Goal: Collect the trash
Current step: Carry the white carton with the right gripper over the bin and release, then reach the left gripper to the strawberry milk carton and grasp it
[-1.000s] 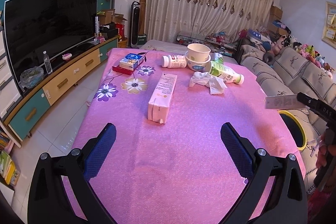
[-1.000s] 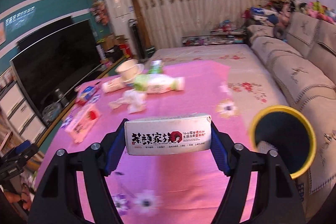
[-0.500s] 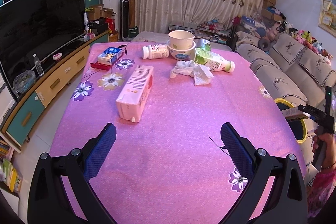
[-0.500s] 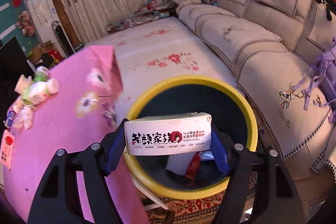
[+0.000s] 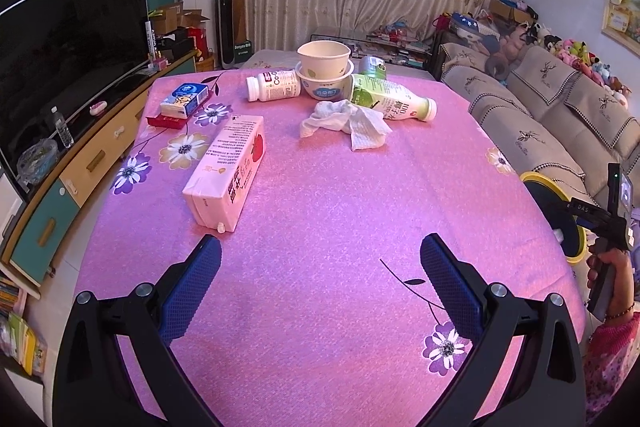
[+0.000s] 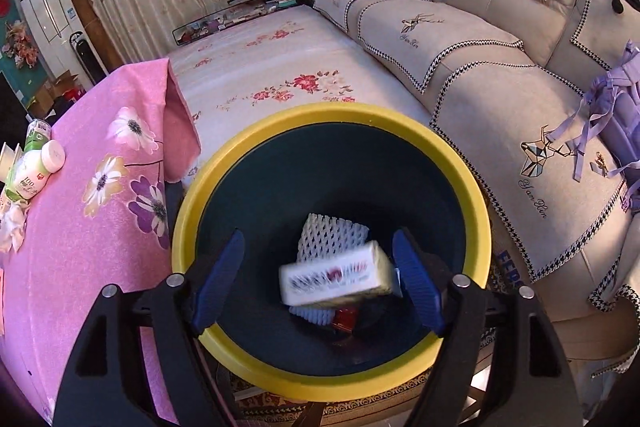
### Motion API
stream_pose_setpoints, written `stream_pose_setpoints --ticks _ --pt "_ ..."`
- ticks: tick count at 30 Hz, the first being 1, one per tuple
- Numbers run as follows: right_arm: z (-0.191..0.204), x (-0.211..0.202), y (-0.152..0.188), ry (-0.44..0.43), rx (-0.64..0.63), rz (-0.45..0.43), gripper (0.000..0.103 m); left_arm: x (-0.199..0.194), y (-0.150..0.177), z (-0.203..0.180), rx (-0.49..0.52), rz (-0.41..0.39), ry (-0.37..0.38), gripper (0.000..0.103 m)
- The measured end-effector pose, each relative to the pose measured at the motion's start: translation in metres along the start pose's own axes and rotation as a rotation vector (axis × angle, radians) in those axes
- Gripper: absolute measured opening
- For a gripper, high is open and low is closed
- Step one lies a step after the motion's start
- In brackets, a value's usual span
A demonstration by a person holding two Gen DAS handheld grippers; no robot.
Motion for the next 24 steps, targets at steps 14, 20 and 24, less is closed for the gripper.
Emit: stream_pose_setpoints --ticks 14,20,24 --pt "0.027 -0.044 0.003 -0.09 -0.069 -0.074 0.074 0.012 -0.008 0.044 -0.014 0.03 -0.056 0.098" --pt "0.033 -0.05 0.006 -0.109 -0.078 -0.077 0.074 0.036 -0.024 0.071 -0.022 0.074 -0.074 0.098" --pt "0.035 -0.05 0.007 -0.116 -0.082 -0.075 0.074 0.054 -0.023 0.086 -0.045 0.115 -0.054 0.098"
Point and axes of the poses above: each gripper's, at about its wrist camera, not at the fingertips, and x roughly the way its jaws point, z to its left, y to its underside, the point moved 1 cm from there along x, roughly the way its jaws point, and after that the axes turned 10 degrees about y, right-handed, at the moved point
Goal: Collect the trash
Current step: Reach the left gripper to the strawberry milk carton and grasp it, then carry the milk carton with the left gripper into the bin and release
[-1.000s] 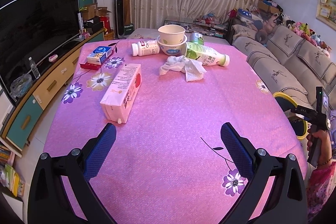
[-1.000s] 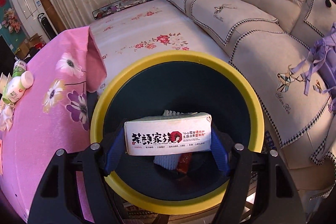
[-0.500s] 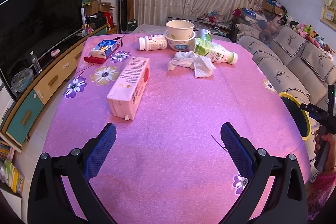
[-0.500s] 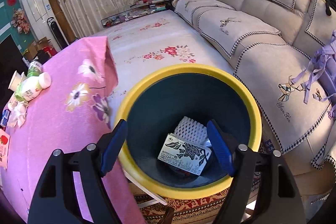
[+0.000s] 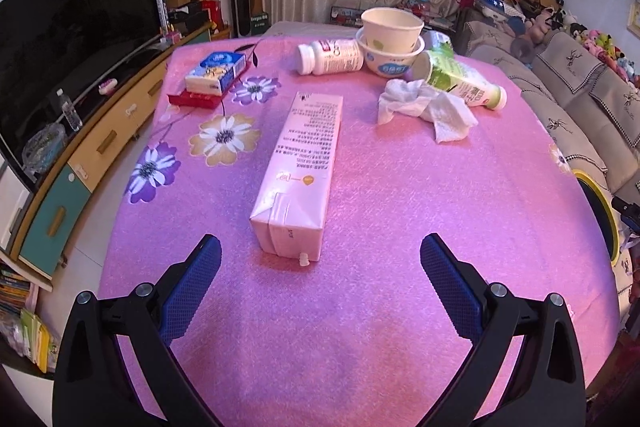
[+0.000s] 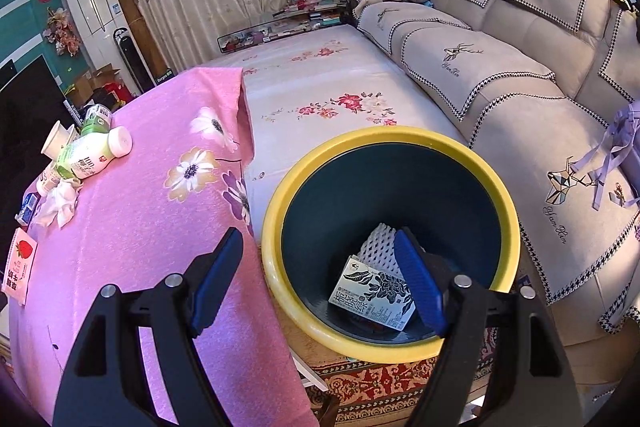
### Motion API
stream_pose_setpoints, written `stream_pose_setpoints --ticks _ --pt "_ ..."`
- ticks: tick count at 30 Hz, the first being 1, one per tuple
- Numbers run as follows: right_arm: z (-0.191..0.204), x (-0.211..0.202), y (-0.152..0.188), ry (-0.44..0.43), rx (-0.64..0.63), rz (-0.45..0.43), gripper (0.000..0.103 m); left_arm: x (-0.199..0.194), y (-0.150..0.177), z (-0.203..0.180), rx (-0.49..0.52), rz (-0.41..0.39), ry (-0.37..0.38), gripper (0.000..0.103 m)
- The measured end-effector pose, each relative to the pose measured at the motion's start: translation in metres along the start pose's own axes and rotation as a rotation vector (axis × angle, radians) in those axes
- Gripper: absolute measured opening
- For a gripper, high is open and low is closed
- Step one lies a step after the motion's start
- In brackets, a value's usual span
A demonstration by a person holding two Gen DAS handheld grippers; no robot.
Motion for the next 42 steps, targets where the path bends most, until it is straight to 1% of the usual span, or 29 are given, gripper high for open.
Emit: stream_pose_setpoints --ticks 1,4,6,7,9,12,15,17,19,20,21,23,25,27,31,38,42 --pt "0.001 0.0 0.0 -0.002 -0.002 0.001 0.074 0.003 -0.001 0.002 -0.005 0.003 0.0 0.097" --pt "0.003 0.001 0.0 -0.007 -0.009 0.004 0.074 0.011 -0.002 0.006 -0.005 -0.001 -0.019 0.089" --pt "0.006 0.002 0.0 -0.011 -0.014 0.006 0.074 0.015 -0.004 0.008 -0.006 -0.005 -0.021 0.079" --pt "0.008 0.002 0.0 -0.015 -0.017 0.006 0.074 0.018 -0.005 0.009 -0.008 -0.004 -0.02 0.078" --pt "0.01 0.003 0.0 -0.019 -0.021 0.008 0.074 0.023 -0.007 0.011 -0.012 0.001 -0.02 0.07" --pt "0.013 0.003 0.001 -0.025 -0.027 0.008 0.074 0.029 -0.007 0.014 -0.013 0.01 -0.021 0.061" --pt "0.015 0.003 0.0 -0.027 -0.033 0.008 0.074 0.03 -0.009 0.013 -0.006 0.001 -0.037 0.054" --pt "0.016 0.003 0.0 -0.029 -0.036 0.009 0.074 0.03 -0.01 0.014 0.002 -0.006 -0.045 0.053" --pt "0.017 0.004 0.001 -0.032 -0.039 0.012 0.074 0.029 -0.01 0.013 0.01 -0.017 -0.056 0.047" --pt "0.018 0.004 0.001 -0.033 -0.04 0.012 0.074 0.029 -0.01 0.014 0.012 -0.019 -0.06 0.043" --pt "0.018 0.004 0.001 -0.034 -0.042 0.013 0.074 0.028 -0.011 0.014 0.015 -0.024 -0.058 0.042" --pt "0.02 0.003 0.002 -0.037 -0.047 0.012 0.074 0.024 -0.01 0.013 0.027 -0.038 -0.059 0.041" --pt "0.02 0.002 0.002 -0.041 -0.05 0.01 0.074 0.019 -0.012 0.008 0.06 -0.058 -0.08 0.041" --pt "0.021 0.0 0.002 -0.045 -0.053 0.006 0.074 0.01 -0.013 0.002 0.098 -0.095 -0.09 0.04" --pt "0.019 -0.005 0.002 -0.05 -0.05 -0.005 0.073 -0.01 -0.018 -0.011 0.157 -0.141 -0.098 0.039" --pt "0.017 -0.009 0.001 -0.057 -0.044 -0.011 0.074 -0.041 -0.028 -0.035 0.221 -0.193 -0.07 0.038" --pt "0.014 -0.011 0.001 -0.063 -0.038 -0.014 0.074 -0.054 -0.028 -0.051 0.256 -0.203 -0.042 0.038"
Point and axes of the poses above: each gripper's, at about its wrist camera, not at the fingertips, and x roughly the way its jaws point, z to its left, y to its underside, the point moved 1 cm from there along x, roughly the way its jaws point, and after that the axes turned 10 degrees about y, right-handed, at the moved point
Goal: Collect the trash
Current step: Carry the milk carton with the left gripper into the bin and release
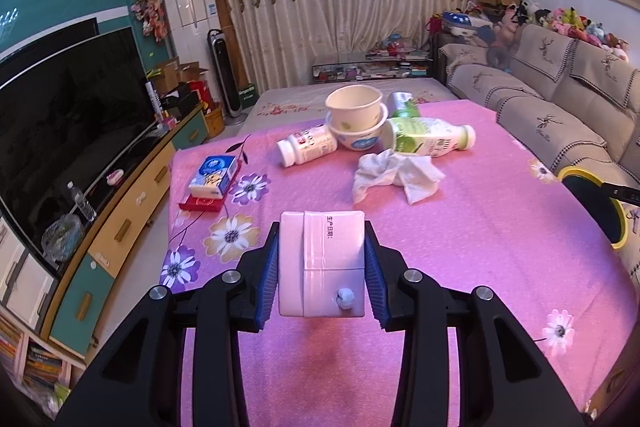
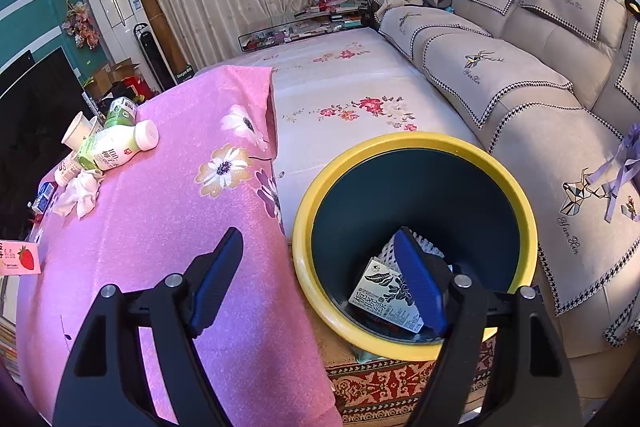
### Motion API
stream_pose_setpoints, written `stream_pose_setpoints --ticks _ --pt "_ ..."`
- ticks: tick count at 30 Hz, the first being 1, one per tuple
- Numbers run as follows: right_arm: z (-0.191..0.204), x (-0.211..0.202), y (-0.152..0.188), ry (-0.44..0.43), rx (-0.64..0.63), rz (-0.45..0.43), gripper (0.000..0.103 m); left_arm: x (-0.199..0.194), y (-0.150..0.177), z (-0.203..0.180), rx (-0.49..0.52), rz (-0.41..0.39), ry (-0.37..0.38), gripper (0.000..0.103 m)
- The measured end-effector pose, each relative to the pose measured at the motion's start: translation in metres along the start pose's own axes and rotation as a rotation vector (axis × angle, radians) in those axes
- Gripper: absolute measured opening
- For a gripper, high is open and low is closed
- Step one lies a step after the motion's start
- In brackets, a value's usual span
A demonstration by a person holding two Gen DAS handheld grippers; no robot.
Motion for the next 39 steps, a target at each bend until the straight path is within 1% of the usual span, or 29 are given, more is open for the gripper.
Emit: stream_pose_setpoints --ticks 8,13,18,25,30,36,39 --pt "-0.01 -0.005 0.0 -0.014 0.015 -0.011 0.074 -0.02 -0.016 -0.039 0.056 -0.025 0.087 0.038" --pt "-0.023 -0.014 -0.001 -0.021 0.032 -0.034 0.074 -0.025 -0.032 -0.078 0.11 -0.039 0.173 0.038" --pt "-0.05 -0.026 -0.002 0.003 0.064 -0.067 0.074 -0.017 -0.054 -0.128 0.152 -0.047 0.292 0.038" --pt "-0.101 -0.031 0.001 0.046 0.139 -0.087 0.074 0.011 -0.078 -0.223 0.237 -0.024 0.451 0.038" --pt "-0.139 -0.027 0.008 0.059 0.195 -0.076 0.074 0.042 -0.089 -0.299 0.294 0.013 0.551 0.038" --pt "-0.166 -0.021 0.012 0.064 0.228 -0.061 0.074 0.096 -0.092 -0.368 0.305 0.095 0.625 0.038" --pt "-0.175 -0.02 0.014 0.065 0.239 -0.059 0.074 0.124 -0.09 -0.393 0.298 0.136 0.658 0.038"
Point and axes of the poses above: each gripper's, at about its wrist camera, not at the fingertips, and x roughly the way its jaws point, z to its left, y to its underside, the point moved 1 cm from there along x, roughly the way its jaws point, and after that the axes turned 10 degrees about y, right-handed, at the moved point
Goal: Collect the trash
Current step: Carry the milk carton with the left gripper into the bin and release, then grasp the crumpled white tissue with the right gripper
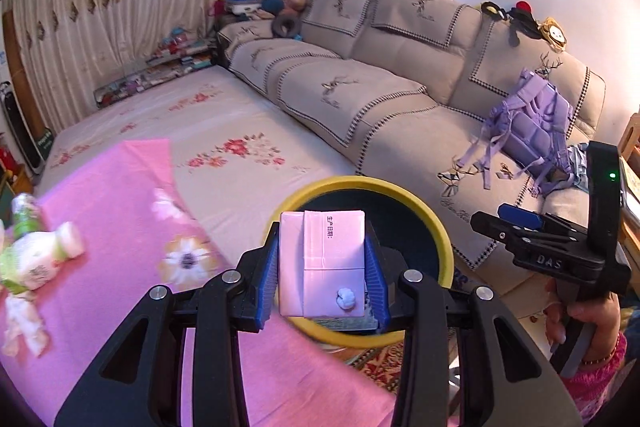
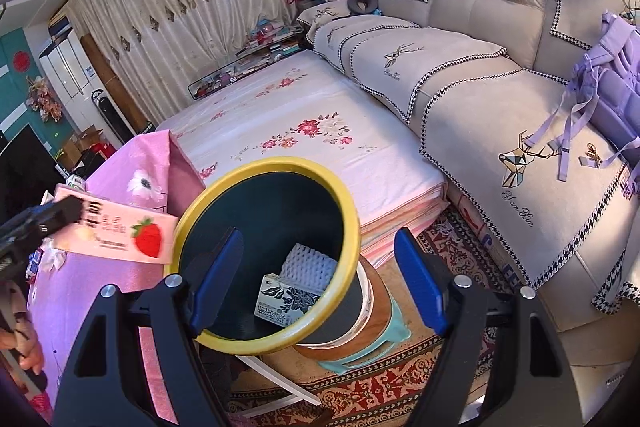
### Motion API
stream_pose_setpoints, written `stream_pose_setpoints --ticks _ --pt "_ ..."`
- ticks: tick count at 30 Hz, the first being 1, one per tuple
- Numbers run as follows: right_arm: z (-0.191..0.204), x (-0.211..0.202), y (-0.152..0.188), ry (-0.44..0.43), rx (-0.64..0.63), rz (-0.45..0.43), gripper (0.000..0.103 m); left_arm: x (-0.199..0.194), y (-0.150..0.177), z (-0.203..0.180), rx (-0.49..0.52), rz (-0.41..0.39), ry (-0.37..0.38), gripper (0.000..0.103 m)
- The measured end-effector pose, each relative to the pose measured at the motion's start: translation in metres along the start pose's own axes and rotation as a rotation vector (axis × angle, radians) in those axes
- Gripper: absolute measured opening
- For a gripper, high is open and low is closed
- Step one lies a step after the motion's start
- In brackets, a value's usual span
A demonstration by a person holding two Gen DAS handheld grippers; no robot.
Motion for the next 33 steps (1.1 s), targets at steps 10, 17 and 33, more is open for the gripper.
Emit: stream_pose_setpoints --ticks 10,17,33 --pt "-0.006 0.002 0.004 0.004 0.019 0.013 0.074 0.045 -0.003 -0.015 -0.003 -0.001 -0.008 0.073" --pt "0.005 -0.001 0.005 -0.008 -0.006 0.012 0.074 -0.019 0.02 -0.003 -0.029 -0.069 -0.073 0.078" --pt "0.149 -0.005 0.011 -0.188 -0.272 0.048 0.074 -0.212 0.168 0.122 -0.301 -0.163 -0.42 0.08"
Point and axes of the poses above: each gripper's, at about its wrist camera, not at the fingertips, and x roughly the way its jaws point, z to its left, y to its underside, the point moved 1 cm from there along x, roughly the way its jaws point, and after that the axes turned 10 degrees about y, right-handed, at the moved point
